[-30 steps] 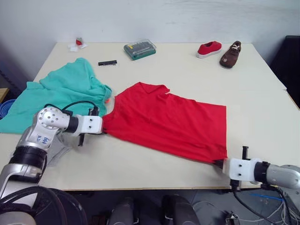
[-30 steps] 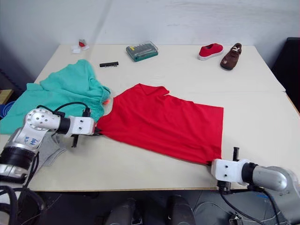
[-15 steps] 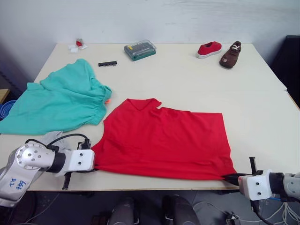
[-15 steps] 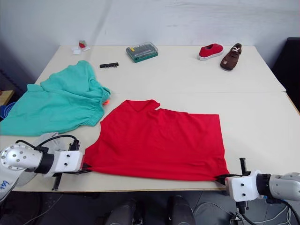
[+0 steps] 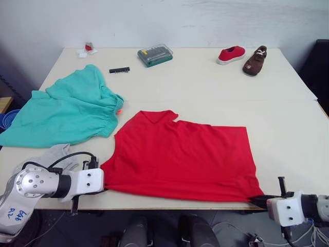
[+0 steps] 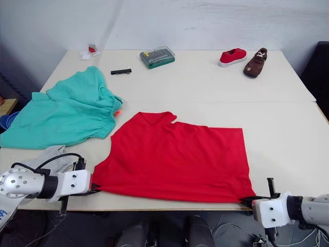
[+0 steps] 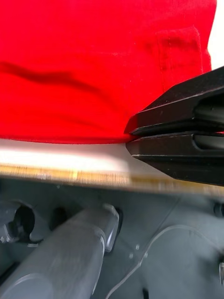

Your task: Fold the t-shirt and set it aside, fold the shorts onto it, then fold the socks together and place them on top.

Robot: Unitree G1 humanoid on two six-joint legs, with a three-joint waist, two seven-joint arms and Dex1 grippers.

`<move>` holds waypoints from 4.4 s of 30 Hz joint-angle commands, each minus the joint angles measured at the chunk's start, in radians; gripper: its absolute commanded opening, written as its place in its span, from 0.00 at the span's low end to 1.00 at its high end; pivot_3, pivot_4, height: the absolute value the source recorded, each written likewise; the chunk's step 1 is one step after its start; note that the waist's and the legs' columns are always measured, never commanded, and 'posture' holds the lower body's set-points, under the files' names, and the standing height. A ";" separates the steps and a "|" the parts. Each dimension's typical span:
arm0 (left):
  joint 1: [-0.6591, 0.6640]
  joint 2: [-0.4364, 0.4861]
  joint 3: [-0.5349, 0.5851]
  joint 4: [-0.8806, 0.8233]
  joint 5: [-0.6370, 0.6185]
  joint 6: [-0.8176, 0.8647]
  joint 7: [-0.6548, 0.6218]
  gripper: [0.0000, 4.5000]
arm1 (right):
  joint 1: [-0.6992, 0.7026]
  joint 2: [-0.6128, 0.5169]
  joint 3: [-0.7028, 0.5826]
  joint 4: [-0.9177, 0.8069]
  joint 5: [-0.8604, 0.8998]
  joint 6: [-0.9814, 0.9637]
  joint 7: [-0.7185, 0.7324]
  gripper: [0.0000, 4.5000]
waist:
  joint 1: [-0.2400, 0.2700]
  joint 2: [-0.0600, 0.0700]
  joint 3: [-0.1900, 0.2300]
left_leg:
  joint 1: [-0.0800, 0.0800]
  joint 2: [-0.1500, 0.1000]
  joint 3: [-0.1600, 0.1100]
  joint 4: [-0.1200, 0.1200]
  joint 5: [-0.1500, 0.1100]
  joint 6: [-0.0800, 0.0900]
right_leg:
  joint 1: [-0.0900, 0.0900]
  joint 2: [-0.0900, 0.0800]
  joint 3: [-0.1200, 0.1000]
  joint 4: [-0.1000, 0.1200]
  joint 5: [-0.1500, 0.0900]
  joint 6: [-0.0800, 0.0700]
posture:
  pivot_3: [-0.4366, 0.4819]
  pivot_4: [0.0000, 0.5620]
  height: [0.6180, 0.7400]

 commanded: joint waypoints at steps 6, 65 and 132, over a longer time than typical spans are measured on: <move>0.034 0.014 0.066 -0.014 -0.202 0.175 -0.111 0.23 | 0.018 0.004 -0.054 -0.072 0.098 0.124 0.015 0.20 | -0.002 0.002 0.001 | 0.006 0.000 0.000 -0.008 -0.001 0.001 | 0.005 0.000 0.000 -0.007 0.000 0.000 | 0.48 0.27 1.00; -1.393 -0.521 -0.332 1.525 0.176 -0.324 0.046 0.28 | -1.117 0.313 0.211 0.528 0.224 1.271 -0.250 0.00 | -0.028 -0.005 0.007 | -0.031 -0.001 0.004 0.023 0.012 0.008 | -0.028 0.001 0.000 0.019 0.007 0.003 | 0.48 0.27 1.00; -1.249 -0.480 -0.212 1.312 0.098 -0.284 -0.246 0.01 | -0.850 0.290 0.051 0.228 0.219 0.852 -0.161 0.00 | -0.028 -0.005 0.007 | -0.030 -0.001 0.005 0.022 0.012 0.008 | -0.028 0.002 0.000 0.023 0.007 0.003 | 0.48 0.27 1.00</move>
